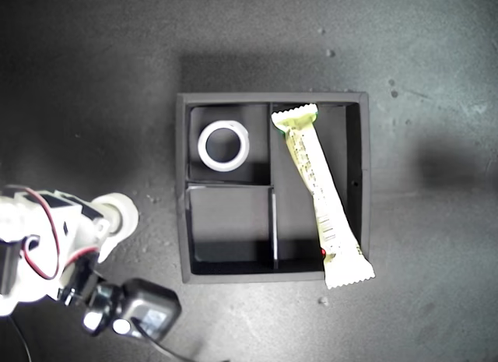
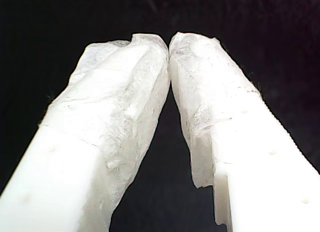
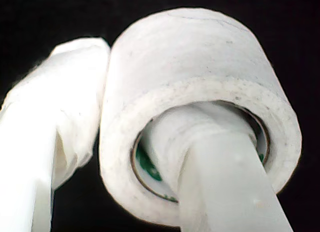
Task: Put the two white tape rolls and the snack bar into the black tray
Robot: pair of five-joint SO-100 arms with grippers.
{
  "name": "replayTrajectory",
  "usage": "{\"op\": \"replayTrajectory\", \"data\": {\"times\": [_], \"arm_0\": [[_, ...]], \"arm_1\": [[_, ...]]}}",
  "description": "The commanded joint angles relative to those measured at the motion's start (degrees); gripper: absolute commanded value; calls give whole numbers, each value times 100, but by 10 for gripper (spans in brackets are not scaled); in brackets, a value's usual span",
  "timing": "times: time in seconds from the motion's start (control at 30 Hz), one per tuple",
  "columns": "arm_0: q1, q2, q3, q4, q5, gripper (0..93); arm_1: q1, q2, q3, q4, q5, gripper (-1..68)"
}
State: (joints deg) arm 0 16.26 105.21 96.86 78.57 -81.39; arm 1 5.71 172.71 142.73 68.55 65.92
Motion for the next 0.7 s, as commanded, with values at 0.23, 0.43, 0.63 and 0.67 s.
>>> {"op": "replayTrajectory", "data": {"times": [0.23,0.43,0.63,0.67], "arm_0": [[-18,-4052,-6583,2408,694,1],[-18,-5695,-8139,2619,642,1],[44,-6267,-8569,2628,501,0],[62,-6302,-8569,2628,483,3]], "arm_1": [[-53,1512,2215,-1547,633,-3],[-18,1521,2672,-1784,668,-4],[-70,1573,2883,-1819,721,-4],[-70,1617,2909,-1811,721,-4]]}}
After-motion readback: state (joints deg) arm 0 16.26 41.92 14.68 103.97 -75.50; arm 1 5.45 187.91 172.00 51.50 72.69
